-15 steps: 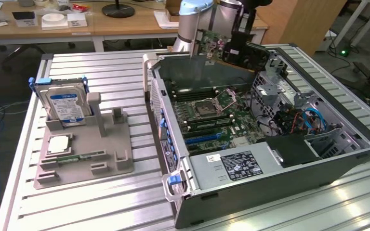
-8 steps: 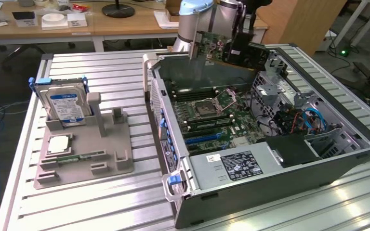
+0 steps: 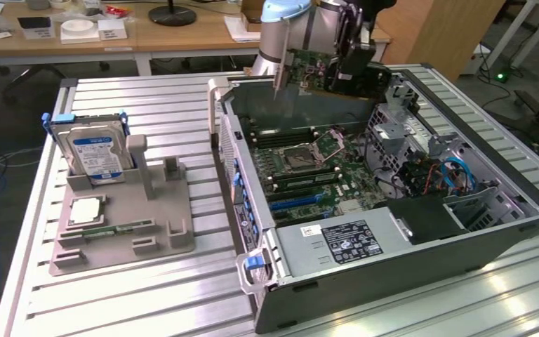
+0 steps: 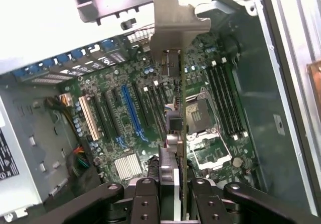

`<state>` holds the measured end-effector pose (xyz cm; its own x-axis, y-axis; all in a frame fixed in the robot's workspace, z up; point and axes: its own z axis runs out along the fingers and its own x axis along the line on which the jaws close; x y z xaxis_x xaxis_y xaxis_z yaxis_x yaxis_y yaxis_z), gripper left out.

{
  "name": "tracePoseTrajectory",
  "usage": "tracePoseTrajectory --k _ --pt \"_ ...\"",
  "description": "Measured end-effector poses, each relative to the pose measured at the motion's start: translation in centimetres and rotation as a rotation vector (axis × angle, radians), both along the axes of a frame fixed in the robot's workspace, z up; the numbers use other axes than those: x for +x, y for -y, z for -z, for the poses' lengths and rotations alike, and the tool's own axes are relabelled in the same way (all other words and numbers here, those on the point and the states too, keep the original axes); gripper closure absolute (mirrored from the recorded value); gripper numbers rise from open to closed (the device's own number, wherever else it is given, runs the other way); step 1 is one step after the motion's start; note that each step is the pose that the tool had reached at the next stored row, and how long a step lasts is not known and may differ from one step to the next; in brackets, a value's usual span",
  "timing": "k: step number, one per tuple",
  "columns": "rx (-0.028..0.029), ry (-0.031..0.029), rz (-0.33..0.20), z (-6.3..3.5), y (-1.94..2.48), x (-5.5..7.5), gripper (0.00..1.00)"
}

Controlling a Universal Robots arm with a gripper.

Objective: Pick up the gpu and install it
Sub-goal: 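Insert the gpu into the slot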

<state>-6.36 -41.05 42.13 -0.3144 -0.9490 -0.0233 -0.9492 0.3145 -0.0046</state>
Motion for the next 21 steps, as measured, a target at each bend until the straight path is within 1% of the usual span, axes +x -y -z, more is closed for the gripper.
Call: tracePoseTrajectory --k 4,10,13,15,18,19,21 --pt "-0.0001 0.0002 -0.069 0.01 0.0 0.0 0.72" --pt "0.0001 0.0021 -0.163 0.03 0.0 0.0 0.72" --pt "0.0001 0.0023 -0.181 0.03 0.0 0.0 0.72" --pt "-0.0002 0.0038 -0.193 0.05 0.0 0.01 0.72" --pt "-0.0002 0.0064 -0.219 0.13 0.01 0.0 0.72" --pt "-0.0004 0.0087 -0.223 0.17 0.02 -0.01 0.72" --pt "-0.0016 0.0168 -0.228 0.26 0.07 0.0 0.72"
